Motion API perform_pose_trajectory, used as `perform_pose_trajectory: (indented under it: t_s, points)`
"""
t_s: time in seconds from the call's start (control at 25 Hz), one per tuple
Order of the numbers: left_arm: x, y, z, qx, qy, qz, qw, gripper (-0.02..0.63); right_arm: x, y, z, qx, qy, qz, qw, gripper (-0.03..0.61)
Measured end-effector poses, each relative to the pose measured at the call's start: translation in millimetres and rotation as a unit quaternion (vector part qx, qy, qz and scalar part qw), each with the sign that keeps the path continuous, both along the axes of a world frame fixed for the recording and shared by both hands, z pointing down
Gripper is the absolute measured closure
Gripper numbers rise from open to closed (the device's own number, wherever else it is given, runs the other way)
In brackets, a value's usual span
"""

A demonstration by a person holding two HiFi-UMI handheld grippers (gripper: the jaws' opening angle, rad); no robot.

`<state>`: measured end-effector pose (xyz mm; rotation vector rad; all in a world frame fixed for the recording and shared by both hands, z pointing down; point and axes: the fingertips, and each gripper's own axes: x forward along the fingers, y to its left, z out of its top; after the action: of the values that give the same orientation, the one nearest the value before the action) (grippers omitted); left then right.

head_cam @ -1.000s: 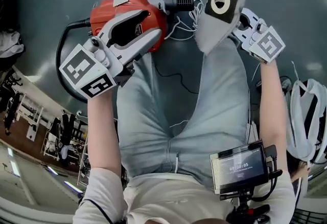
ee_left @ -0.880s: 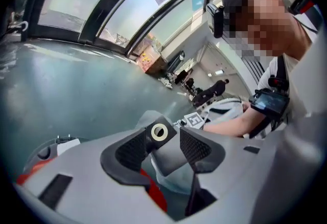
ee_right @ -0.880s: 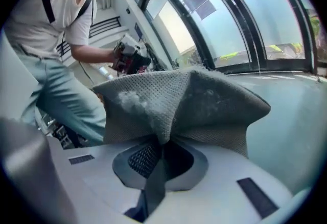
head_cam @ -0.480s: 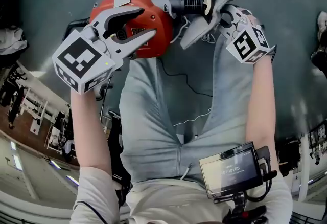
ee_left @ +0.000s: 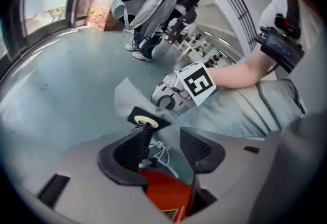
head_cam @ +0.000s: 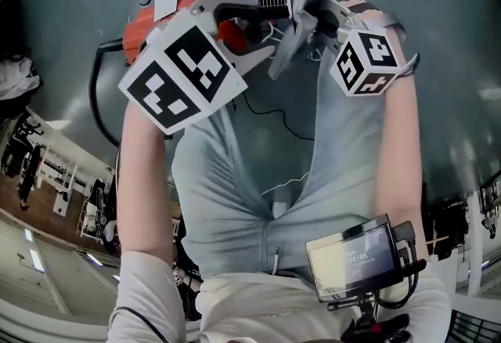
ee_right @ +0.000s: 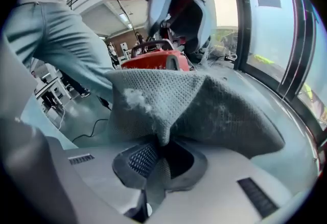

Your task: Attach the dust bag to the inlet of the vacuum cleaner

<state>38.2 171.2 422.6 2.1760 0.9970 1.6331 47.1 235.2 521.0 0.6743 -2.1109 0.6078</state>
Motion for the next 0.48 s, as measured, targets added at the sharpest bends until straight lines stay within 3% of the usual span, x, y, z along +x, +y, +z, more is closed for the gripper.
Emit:
perform_pose_trajectory:
  t_s: [0.16,0.28,0.4,0.44,0.48]
  points:
    - [-16.6,43.9,6.5,0.01,-0.034,-0.133,0.9905,0.4,-5.3,-10.6,2.5,0.003,-0.024,-0.011,1.0,0.552]
    - [-23.3,69.0,16.9,0.014,-0.047,-0.228,0.9725,0.399,-4.0,-2.0,4.7,-0.013,-0.034,-0.037,0.999,0.552]
    - [-16.8,76.8,44.6,0.05,-0.074,-0.291,0.9524,0.399,0.3,3.7,-5.8,-0.023,-0.057,-0.072,0.995,0.552]
    - [-12.4,78.3,49.7,0.057,-0.087,-0.304,0.9469,0.428,1.3,2.6,-12.9,-0.023,-0.064,-0.083,0.994,0.552]
    - [-6.2,79.1,50.5,0.057,-0.096,-0.318,0.9414,0.542,3.8,0.6,-19.5,-0.023,-0.064,-0.097,0.993,0.552]
